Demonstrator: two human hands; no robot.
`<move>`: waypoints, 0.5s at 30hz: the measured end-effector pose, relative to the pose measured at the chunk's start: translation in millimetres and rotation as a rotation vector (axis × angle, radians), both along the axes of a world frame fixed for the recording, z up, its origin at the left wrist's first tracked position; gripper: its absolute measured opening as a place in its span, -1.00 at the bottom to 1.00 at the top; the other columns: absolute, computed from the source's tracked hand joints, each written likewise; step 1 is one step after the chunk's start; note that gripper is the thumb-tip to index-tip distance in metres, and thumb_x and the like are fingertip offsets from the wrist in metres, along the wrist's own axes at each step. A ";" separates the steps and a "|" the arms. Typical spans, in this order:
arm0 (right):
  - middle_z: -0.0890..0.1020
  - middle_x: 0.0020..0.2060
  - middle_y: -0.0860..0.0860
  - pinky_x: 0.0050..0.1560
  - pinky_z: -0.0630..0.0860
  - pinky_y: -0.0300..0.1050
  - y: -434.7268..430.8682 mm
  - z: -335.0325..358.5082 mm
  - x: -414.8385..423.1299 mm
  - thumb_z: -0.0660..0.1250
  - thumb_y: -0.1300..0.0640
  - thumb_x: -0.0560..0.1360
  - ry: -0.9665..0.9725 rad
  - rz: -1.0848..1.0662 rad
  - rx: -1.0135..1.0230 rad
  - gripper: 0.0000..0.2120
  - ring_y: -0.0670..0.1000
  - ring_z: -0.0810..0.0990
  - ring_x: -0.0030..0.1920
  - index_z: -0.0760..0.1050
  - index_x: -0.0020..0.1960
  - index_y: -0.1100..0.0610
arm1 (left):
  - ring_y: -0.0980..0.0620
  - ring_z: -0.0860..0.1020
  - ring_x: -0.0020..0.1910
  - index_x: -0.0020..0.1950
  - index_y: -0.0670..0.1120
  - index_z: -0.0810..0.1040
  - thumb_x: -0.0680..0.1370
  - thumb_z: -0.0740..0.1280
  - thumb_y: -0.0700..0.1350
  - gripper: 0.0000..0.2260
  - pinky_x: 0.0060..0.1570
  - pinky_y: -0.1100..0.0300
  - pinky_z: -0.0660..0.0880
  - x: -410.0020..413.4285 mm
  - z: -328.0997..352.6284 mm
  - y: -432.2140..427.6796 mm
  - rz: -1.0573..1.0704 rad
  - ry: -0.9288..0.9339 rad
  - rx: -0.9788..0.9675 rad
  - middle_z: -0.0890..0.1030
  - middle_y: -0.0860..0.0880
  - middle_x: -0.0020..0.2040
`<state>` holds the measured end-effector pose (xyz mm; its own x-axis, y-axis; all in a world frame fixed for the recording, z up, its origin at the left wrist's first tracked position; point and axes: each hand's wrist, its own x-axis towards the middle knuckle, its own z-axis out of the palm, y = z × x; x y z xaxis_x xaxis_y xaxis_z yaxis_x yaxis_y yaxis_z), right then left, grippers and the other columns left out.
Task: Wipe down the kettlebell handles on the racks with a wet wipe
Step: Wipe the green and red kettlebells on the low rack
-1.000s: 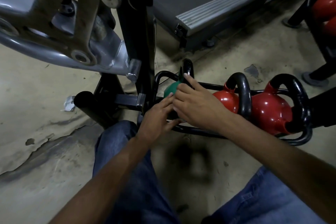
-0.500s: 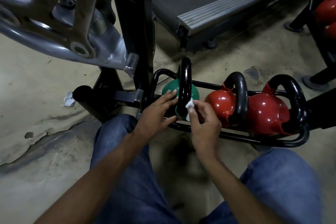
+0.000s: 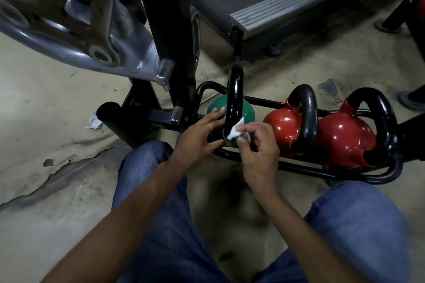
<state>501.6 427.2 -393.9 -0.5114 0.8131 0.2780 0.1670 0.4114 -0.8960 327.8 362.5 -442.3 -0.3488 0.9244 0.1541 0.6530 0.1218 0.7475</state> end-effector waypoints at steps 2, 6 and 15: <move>0.57 0.08 0.10 0.15 0.51 -0.15 7.9 1.5 -1.8 0.44 0.34 0.56 -0.106 0.094 0.423 -0.85 0.07 0.55 0.13 0.67 0.09 0.18 | 0.21 0.20 0.61 0.50 -0.02 0.52 0.52 0.54 -0.13 -0.45 0.55 0.05 0.31 1.2 2.1 -1.4 -0.004 -0.053 0.010 0.36 0.12 0.59; 0.62 0.15 0.14 0.51 0.33 0.22 45.6 19.5 -22.4 0.35 0.17 0.62 -0.480 0.356 1.178 -0.85 0.20 0.55 0.27 0.65 0.12 0.18 | 0.06 0.37 0.56 0.43 -0.03 0.56 0.51 0.50 -0.03 -0.52 0.44 -0.05 0.43 3.7 8.2 -3.8 -0.031 -0.076 0.038 0.42 0.09 0.56; 0.67 0.05 0.13 0.60 0.07 0.39 38.8 45.6 -34.2 -0.05 0.23 0.59 -0.963 0.716 1.562 -0.54 0.25 0.56 0.31 0.65 0.06 0.19 | 0.05 0.31 0.59 0.51 -0.09 0.48 0.49 0.42 -0.16 -0.44 0.50 -0.13 0.37 -0.2 10.0 -8.1 -0.073 -0.133 0.013 0.37 0.06 0.59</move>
